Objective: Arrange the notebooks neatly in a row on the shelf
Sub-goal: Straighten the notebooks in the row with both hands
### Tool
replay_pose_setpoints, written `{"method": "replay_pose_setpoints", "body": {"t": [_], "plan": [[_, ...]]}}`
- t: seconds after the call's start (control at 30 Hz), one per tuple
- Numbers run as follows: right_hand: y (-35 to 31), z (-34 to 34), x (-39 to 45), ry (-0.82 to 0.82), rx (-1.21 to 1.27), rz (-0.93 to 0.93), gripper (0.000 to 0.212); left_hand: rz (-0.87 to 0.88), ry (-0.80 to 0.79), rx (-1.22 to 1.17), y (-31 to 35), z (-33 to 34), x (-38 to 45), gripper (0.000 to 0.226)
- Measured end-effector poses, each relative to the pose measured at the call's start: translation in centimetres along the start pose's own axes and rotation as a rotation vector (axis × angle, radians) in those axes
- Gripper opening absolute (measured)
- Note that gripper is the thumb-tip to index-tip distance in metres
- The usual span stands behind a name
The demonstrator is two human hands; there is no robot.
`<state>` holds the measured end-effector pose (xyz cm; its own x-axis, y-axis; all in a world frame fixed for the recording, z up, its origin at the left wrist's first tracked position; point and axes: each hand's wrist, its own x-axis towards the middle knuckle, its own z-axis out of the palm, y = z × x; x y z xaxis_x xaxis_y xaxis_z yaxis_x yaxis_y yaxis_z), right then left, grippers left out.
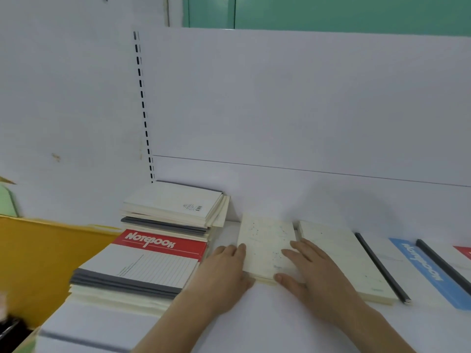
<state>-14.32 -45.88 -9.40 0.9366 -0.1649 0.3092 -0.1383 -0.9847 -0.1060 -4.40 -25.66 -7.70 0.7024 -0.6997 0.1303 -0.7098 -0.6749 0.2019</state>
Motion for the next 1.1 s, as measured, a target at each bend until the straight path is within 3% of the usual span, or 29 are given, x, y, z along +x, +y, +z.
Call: {"method": "replay_pose_setpoints", "body": {"t": [0.2, 0.27, 0.33, 0.47, 0.53, 0.6, 0.7, 0.83, 0.93, 1.03, 1.1], "plan": [[-5.9, 0.1, 0.3, 0.334, 0.183, -0.195, 0.047, 0.002, 0.267, -0.006, -2.3, -2.7, -4.0, 0.04], [-8.9, 0.1, 0.4, 0.357, 0.235, -0.228, 0.045, -0.007, 0.399, 0.001, -4.5, -2.9, -5.4, 0.027], [-12.0, 0.3, 0.4, 0.313, 0.226, -0.254, 0.051, -0.058, 0.512, 0.041, -7.0, -2.6, -6.8, 0.028], [-17.2, 0.5, 0.7, 0.021, 0.195, -0.247, 0.072, -0.343, 0.388, 0.149, -11.2, -2.4, -9.6, 0.064], [-19.2, 0.4, 1.0, -0.054, 0.153, -0.22, 0.075, -0.377, 0.306, 0.148, -13.0, -2.1, -10.8, 0.078], [-20.7, 0.4, 1.1, -0.072, 0.114, -0.224, 0.062, -0.304, 0.277, 0.178, -14.3, -1.6, -11.9, 0.079], [-22.1, 0.1, 0.7, 0.01, 0.086, -0.249, 0.027, -0.179, 0.314, 0.21, -15.8, -1.8, -13.1, 0.063], [-23.1, -0.7, -0.5, 0.047, 0.1, -0.175, 0.031, -0.121, 0.396, 0.059, -16.1, -2.1, -14.0, 0.059], [-23.6, -2.1, -1.6, 0.14, 0.125, -0.078, 0.031, -0.126, 0.564, -0.122, -15.5, -2.7, -15.0, 0.063], [-24.9, -3.5, -2.7, 0.4, 0.115, -0.029, 0.032, -0.102, 0.679, -0.331, -13.7, -4.7, -16.2, 0.063], [-26.2, -3.9, -3.5, 0.547, 0.119, -0.016, 0.03, -0.157, 0.585, -0.616, -11.9, -6.4, -16.9, 0.071]]}}
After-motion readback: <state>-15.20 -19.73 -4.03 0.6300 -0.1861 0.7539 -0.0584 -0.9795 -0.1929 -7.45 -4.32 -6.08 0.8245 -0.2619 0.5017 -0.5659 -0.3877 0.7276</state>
